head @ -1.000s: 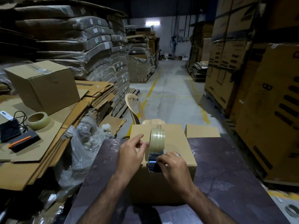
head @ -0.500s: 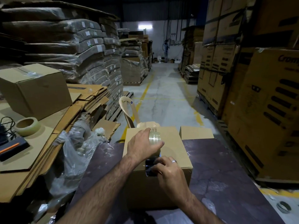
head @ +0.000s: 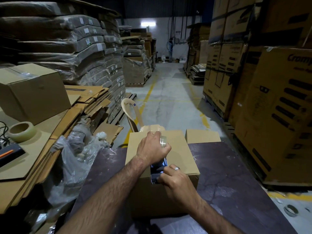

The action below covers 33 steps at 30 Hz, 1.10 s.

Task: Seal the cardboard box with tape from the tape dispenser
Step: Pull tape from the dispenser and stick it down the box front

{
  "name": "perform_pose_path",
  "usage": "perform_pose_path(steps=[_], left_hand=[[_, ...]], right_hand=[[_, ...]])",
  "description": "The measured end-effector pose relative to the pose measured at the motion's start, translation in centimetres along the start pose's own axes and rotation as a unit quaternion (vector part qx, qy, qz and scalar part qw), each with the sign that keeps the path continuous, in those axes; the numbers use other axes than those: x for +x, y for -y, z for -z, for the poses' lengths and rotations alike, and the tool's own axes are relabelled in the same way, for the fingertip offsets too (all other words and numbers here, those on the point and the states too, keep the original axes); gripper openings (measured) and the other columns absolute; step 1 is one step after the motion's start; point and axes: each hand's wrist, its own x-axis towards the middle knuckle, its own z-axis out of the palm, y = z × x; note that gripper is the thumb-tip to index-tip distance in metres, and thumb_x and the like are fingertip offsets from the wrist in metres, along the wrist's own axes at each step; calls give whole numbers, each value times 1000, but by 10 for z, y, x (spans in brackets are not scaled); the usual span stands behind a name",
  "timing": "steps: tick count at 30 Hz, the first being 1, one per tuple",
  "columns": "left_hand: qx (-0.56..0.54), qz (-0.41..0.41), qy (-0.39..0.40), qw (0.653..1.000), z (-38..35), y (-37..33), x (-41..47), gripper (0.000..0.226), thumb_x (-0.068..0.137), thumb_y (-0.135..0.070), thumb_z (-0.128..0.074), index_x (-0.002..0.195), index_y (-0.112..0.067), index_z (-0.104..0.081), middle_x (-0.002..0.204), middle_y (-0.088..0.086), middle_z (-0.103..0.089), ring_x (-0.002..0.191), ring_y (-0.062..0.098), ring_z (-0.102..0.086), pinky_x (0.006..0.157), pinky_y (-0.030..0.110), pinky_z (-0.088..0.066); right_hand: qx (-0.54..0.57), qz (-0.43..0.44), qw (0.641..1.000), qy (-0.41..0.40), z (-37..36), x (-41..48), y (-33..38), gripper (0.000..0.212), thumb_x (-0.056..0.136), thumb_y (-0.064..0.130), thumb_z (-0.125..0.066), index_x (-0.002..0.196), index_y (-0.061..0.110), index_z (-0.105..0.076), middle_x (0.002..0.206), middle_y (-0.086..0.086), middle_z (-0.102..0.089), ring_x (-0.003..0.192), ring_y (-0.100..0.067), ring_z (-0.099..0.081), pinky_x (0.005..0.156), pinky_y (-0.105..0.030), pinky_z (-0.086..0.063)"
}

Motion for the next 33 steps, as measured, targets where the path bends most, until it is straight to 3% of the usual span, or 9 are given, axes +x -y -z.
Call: perform_pose_path(steps=[3,7,10,13,16,20,24,29,33], left_hand=[[7,-3,17,1000,1,1,9,47,81,-46,-48,110,-10,-55,103,12,-58,94,31,-56,77,38,-46],[2,-9,39,999,5,5,21,43,76,-49,-48,91,-10,-60,89,11,-63,81,28,-57,67,34,-46],[-19,-17,70,997,8,6,29,47,71,-50,-51,90,-10,-66,89,9,-66,82,27,-59,71,36,-53],[-41,-6,100,994,13,8,36,48,67,-52,-51,86,-12,-71,87,8,-69,82,25,-63,74,37,-56],[-27,39,120,992,18,9,46,43,74,-51,-53,79,-10,-68,86,8,-68,80,24,-63,72,35,-56],[-100,83,67,989,15,4,30,72,77,-67,-56,117,-8,-48,110,9,-61,97,28,-60,80,37,-52],[-142,36,-14,989,-2,4,-15,89,64,-62,-75,122,-14,-28,120,11,-56,103,28,-59,84,34,-50],[-78,-6,-113,990,-17,9,-21,70,76,-56,-67,121,-16,-30,100,7,-63,85,26,-64,65,29,-48],[-77,-28,-113,990,-17,11,-10,52,82,-47,-60,117,-15,-38,102,6,-59,84,25,-60,71,37,-53]], right_hand=[[-14,35,999,18,6,3,-6,21,70,-3,-72,74,12,-58,75,-2,-54,67,-16,-45,52,-26,-37],[-34,90,995,32,8,4,-12,20,66,-6,-70,70,10,-59,71,-2,-52,67,-14,-39,54,-22,-29],[-30,116,992,46,9,4,-16,21,65,-6,-71,70,10,-58,71,-2,-53,68,-14,-41,56,-22,-29],[1,174,981,81,9,-2,-15,19,69,-5,-58,73,12,-51,74,-3,-54,68,-17,-44,53,-27,-38],[15,158,984,85,12,-9,-15,16,68,1,-50,77,14,-47,75,-2,-54,70,-16,-44,49,-27,-40],[6,126,990,59,9,-16,-16,30,64,-3,-62,75,17,-43,74,0,-51,69,-14,-42,49,-25,-35],[3,114,993,42,4,-20,-14,28,67,-2,-68,73,16,-47,71,0,-51,69,-13,-41,51,-23,-31],[-31,122,991,37,9,-20,-10,15,71,0,-58,66,13,-53,68,0,-51,67,-14,-38,53,-22,-26],[-38,124,991,35,5,-22,-9,21,70,-2,-66,67,13,-51,69,-1,-51,66,-17,-42,52,-25,-30]])
